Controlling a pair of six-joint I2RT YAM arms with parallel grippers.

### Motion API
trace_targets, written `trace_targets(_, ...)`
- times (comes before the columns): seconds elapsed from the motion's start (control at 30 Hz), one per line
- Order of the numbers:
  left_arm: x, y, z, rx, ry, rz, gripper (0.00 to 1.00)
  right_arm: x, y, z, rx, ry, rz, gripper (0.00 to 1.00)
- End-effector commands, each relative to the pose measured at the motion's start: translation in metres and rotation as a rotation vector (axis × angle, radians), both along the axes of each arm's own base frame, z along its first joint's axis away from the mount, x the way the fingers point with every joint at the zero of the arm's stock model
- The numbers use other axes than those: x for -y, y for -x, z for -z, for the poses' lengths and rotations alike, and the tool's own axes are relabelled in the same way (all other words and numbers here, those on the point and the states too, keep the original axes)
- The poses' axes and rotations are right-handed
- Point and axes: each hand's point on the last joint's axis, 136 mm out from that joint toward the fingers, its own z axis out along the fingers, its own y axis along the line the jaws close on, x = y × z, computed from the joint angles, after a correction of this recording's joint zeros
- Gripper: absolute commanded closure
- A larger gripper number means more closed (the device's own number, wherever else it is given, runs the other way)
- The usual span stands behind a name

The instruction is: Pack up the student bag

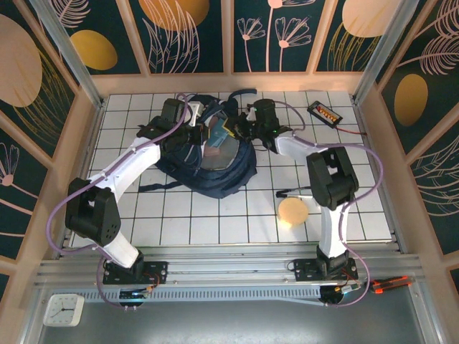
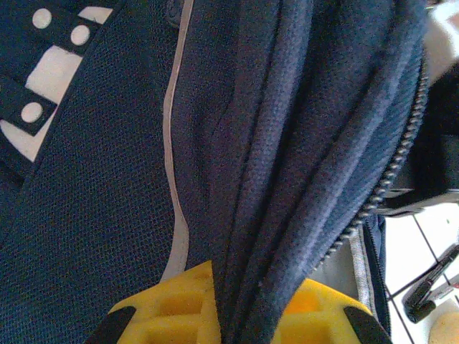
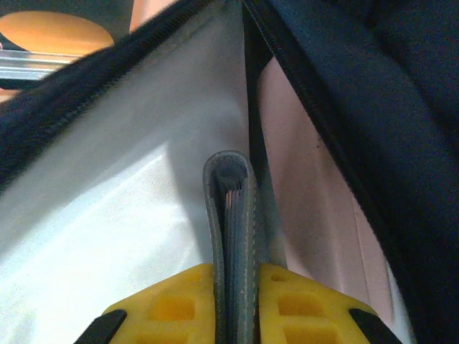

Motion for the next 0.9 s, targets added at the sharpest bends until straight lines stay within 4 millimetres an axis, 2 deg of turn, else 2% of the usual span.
trace_targets(0.0, 0.020, -0.007, -0.065, 0.162, 0.107, 0.073, 1.00, -0.024, -0.006, -0.010, 0.043, -0.048, -0.066, 1.00)
trace_targets(0.27, 0.023, -0.012, -0.065, 0.162, 0.109, 0.081, 1.00, -0.042, -0.024, 0.026, -0.020, -0.020, -0.088, 1.00)
trace_targets(0.37, 0.025, -0.014, -0.062, 0.158, 0.105, 0.086, 1.00, -0.045, -0.025, 0.036, -0.034, 0.010, -0.104, 0.84)
trace_targets(0.47, 0.025, -0.015, -0.060, 0.157, 0.103, 0.086, 1.00, -0.045, -0.024, 0.035, -0.015, 0.063, -0.124, 0.70)
trace_targets(0.6, 0.024, -0.015, -0.062, 0.161, 0.104, 0.082, 1.00, -0.034, -0.021, 0.019, 0.025, 0.120, -0.125, 0.50)
trace_targets(0.7, 0.023, -0.016, -0.062, 0.162, 0.111, 0.074, 1.00, -0.021, -0.014, 0.005, 0.045, 0.145, -0.117, 0.41)
trace_targets(0.8, 0.024, -0.015, -0.064, 0.167, 0.119, 0.070, 1.00, -0.005, -0.006, -0.017, 0.087, 0.145, -0.094, 0.33)
trace_targets(0.87, 0.023, -0.015, -0.065, 0.173, 0.120, 0.067, 1.00, 0.009, 0.001, -0.036, 0.123, 0.146, -0.068, 0.21)
